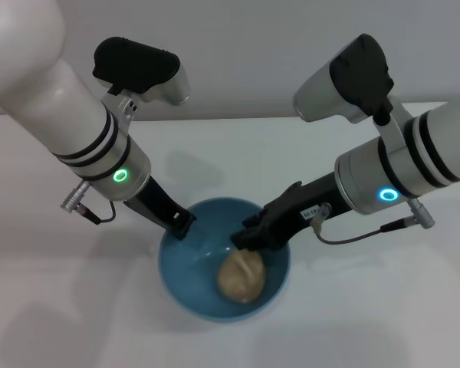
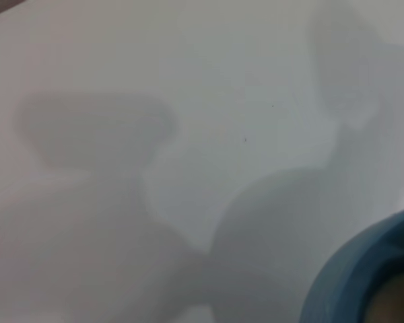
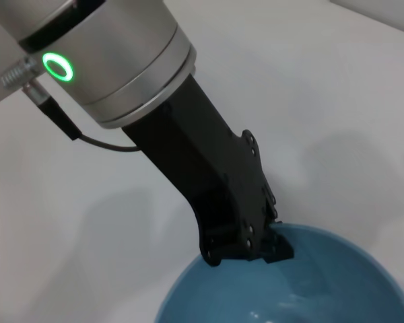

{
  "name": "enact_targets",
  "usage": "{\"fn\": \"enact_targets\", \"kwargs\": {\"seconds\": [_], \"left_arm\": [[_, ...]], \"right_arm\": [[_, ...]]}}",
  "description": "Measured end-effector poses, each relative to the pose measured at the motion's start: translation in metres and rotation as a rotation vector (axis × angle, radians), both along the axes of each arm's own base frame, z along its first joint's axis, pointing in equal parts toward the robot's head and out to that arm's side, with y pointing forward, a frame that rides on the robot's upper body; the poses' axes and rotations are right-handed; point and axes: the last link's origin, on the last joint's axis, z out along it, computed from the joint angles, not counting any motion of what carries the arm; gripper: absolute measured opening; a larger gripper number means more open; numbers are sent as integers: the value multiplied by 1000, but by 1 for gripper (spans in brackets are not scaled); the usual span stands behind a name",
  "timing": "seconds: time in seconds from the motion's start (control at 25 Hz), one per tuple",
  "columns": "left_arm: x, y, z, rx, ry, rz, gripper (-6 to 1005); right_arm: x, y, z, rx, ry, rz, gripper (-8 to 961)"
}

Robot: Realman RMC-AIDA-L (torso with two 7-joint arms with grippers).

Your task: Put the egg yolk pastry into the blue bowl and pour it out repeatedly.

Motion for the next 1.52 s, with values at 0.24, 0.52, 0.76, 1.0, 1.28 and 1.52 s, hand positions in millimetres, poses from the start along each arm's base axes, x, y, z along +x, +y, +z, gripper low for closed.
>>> {"fn": "enact_targets", "kwargs": {"seconds": [0.24,0.52,0.76,1.0,1.28,1.52], "left_arm": [[-1,1,-1,4,-2,-7,-2],[-10,9,0,88,-37,-27,-2],[-24,18,1,199,-73,-69,-1],[-29,24,7,325,-150,-97,-1],[-35,17,9,541,-266,-220,-2],[-33,-5,-10,679,-329,-379,-1]], "right_arm": [[0,11,22,82,42,-4,320],[44,36,94,348,162,-200,422],[119,32,119,542,205,-408,422],[177,10,114,670,321,-475,422],[202,-8,112,824,484,-384,422],[206,-8,96,835,465,-315,422]]}}
